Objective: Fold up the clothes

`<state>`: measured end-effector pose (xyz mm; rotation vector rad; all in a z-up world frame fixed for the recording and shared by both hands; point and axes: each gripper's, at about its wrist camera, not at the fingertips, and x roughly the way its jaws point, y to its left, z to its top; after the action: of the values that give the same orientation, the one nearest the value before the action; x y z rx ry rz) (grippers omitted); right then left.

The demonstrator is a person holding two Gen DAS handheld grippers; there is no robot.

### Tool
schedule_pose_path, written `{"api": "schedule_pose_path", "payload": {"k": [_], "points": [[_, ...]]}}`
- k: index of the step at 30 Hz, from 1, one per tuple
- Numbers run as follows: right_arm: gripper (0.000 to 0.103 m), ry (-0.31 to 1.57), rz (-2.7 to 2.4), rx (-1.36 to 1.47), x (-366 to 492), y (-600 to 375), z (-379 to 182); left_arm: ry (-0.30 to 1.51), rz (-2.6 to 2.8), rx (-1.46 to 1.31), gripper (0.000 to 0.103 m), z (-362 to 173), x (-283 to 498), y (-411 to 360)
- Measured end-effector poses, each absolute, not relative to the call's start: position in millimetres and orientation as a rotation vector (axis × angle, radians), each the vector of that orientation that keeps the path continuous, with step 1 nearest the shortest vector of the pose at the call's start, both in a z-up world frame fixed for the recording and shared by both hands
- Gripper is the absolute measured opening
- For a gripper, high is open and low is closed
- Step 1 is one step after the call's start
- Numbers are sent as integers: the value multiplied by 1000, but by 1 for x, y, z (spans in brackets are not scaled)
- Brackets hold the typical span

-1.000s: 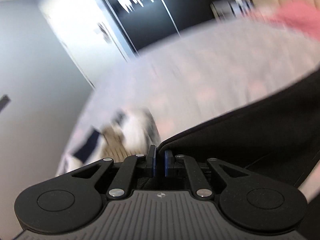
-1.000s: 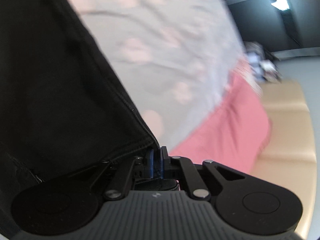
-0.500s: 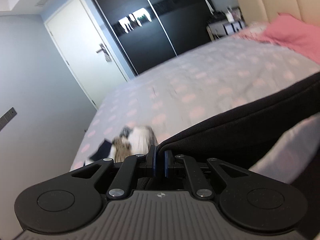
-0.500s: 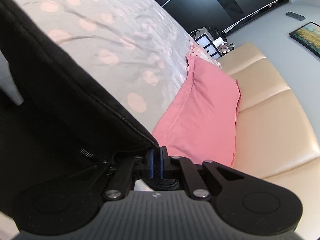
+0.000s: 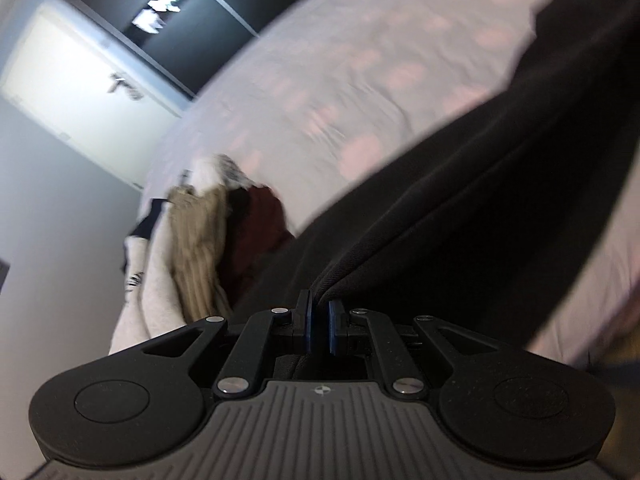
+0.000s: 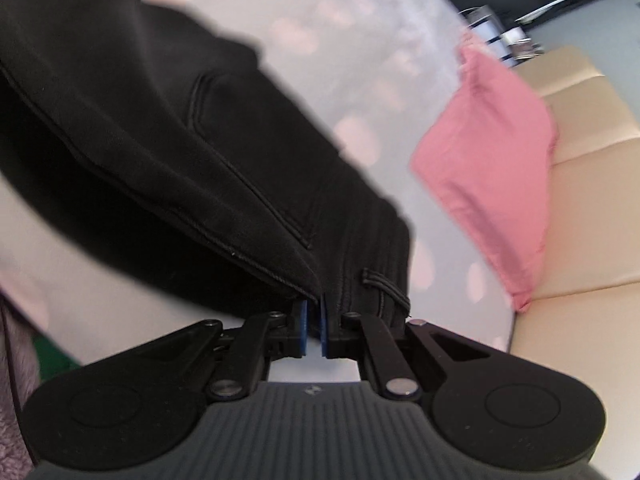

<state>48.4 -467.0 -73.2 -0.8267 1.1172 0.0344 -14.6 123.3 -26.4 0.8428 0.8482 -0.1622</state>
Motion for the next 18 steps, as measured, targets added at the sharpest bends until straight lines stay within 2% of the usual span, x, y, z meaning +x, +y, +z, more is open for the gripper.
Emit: {"api": "schedule_pose_path", "payload": {"k": [5,8,14,16,18], "points": [[8,1235,89,-869,43,-464,-116,972,-259,980,6,-65,-31,113],[13,1280,113,-919,44,-460,-130,1041,-321,1044,6,-83,-40,110],[14,1230,134,-1054,42,-432,-99,1100,-372,1041,12,-96,-45,119],[27,1150,125,-1065,44,-416,-79,1094,-366,975,14,-87,-45,127],[34,1045,130,-1002,49,-397,-59,1087,-370,866,15,-72,-44,137]]}}
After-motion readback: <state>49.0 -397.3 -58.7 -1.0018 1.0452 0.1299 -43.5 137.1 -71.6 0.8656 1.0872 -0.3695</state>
